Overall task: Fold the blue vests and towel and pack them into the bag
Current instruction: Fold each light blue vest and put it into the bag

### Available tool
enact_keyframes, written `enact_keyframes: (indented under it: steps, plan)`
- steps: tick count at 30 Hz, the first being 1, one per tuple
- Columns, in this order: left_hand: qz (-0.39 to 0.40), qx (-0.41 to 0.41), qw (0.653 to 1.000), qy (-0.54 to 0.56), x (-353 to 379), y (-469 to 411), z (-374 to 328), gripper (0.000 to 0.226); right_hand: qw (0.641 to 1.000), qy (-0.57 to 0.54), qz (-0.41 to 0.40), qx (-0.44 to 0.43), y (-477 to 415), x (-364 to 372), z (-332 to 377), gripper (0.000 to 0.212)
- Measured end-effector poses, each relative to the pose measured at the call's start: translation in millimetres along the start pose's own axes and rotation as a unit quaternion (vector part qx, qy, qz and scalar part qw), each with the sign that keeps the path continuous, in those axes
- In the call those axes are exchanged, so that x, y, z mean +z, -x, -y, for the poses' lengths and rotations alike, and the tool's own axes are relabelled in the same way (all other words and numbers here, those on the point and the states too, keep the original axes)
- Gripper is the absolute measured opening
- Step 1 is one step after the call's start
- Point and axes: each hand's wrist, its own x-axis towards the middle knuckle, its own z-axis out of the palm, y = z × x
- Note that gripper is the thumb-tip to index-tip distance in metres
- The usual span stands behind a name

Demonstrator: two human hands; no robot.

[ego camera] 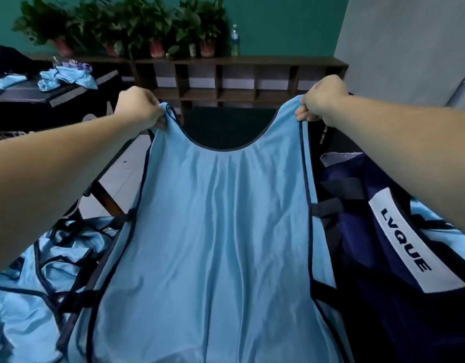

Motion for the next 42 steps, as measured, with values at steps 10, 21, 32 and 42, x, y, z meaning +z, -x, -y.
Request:
enact_keyframes:
  steps: [10,21,32,42]
  plan:
    - [0.048,0.009,0.998,-0.032,9.6,8.3,13.0,0.069,0.988,0.068,0.108,-0.085,2.8,12.7,-11.7,0.058]
    - [0.113,0.017,0.992,-0.046,7.0,51.7,36.2,0.047,0.962,0.157,0.218,-0.056,43.6,19.2,-25.0,0.008]
    - [0.107,0.026,0.994,-0.03,-42.7,186.4,47.5,0.011,0.942,0.215,0.202,-0.161,187.7,-16.6,-46.9,0.007]
    - [0.091,0.034,0.995,-0.038,-82.1,322.0,72.5,0.018,0.968,0.085,0.198,-0.13,320.9,-47.2,-90.4,0.006]
